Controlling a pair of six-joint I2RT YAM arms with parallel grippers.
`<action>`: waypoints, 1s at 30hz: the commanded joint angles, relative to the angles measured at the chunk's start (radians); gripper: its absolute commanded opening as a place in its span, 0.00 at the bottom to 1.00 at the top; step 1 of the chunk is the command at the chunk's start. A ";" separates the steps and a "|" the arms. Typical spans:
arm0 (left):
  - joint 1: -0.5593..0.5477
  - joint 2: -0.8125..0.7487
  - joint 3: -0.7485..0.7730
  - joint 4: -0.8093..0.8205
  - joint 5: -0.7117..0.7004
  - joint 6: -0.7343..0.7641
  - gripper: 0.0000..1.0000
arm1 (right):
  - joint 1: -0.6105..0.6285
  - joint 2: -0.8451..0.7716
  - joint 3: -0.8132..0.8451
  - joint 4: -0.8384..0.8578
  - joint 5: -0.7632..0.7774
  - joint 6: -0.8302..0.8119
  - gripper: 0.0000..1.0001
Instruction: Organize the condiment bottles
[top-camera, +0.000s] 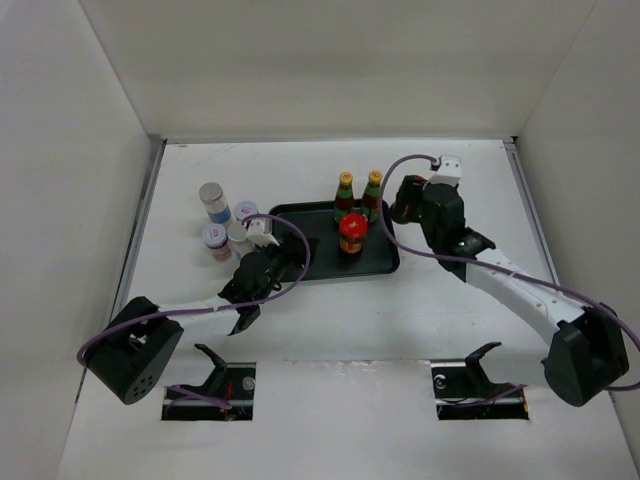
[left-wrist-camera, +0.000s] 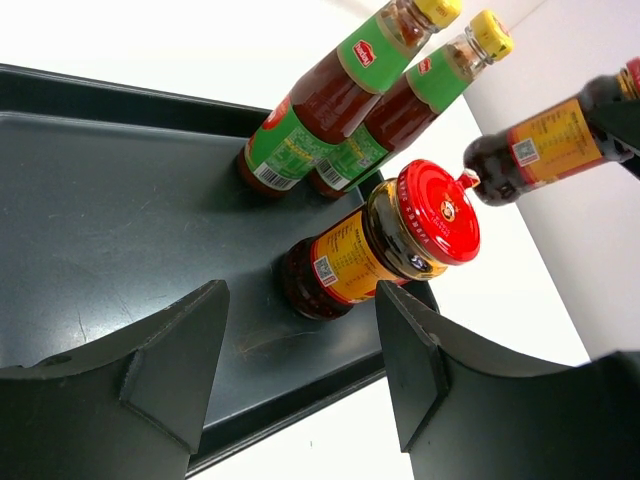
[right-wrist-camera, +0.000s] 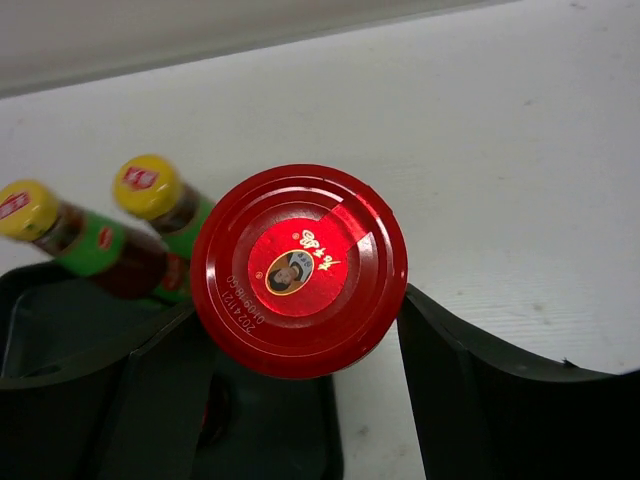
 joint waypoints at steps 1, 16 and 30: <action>-0.010 -0.006 0.005 0.066 0.003 0.004 0.58 | 0.069 0.009 0.038 0.149 0.016 -0.005 0.54; -0.010 -0.007 0.005 0.064 -0.003 0.010 0.58 | 0.221 0.164 -0.022 0.218 0.055 0.049 0.53; -0.008 -0.050 0.007 0.052 -0.012 0.017 0.58 | 0.237 0.140 -0.118 0.266 0.089 0.056 0.98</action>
